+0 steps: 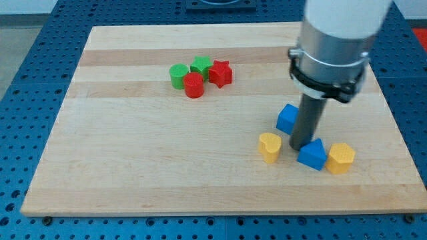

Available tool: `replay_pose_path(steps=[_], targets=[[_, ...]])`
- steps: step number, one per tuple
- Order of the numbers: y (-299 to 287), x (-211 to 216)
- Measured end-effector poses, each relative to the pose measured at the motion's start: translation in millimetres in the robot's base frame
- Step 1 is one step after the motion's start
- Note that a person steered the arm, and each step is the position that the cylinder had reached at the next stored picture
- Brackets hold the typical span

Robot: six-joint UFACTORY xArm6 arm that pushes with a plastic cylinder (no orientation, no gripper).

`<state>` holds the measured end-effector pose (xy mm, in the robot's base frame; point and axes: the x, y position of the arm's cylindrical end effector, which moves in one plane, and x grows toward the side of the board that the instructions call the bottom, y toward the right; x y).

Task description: Point arm at top right to blue cube

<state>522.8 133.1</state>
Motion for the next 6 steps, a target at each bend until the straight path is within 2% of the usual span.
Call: replay_pose_path(steps=[3, 4, 5, 6], targets=[[63.3, 19.0], [64.2, 19.7], [52.8, -10.8], [16.2, -17.2]])
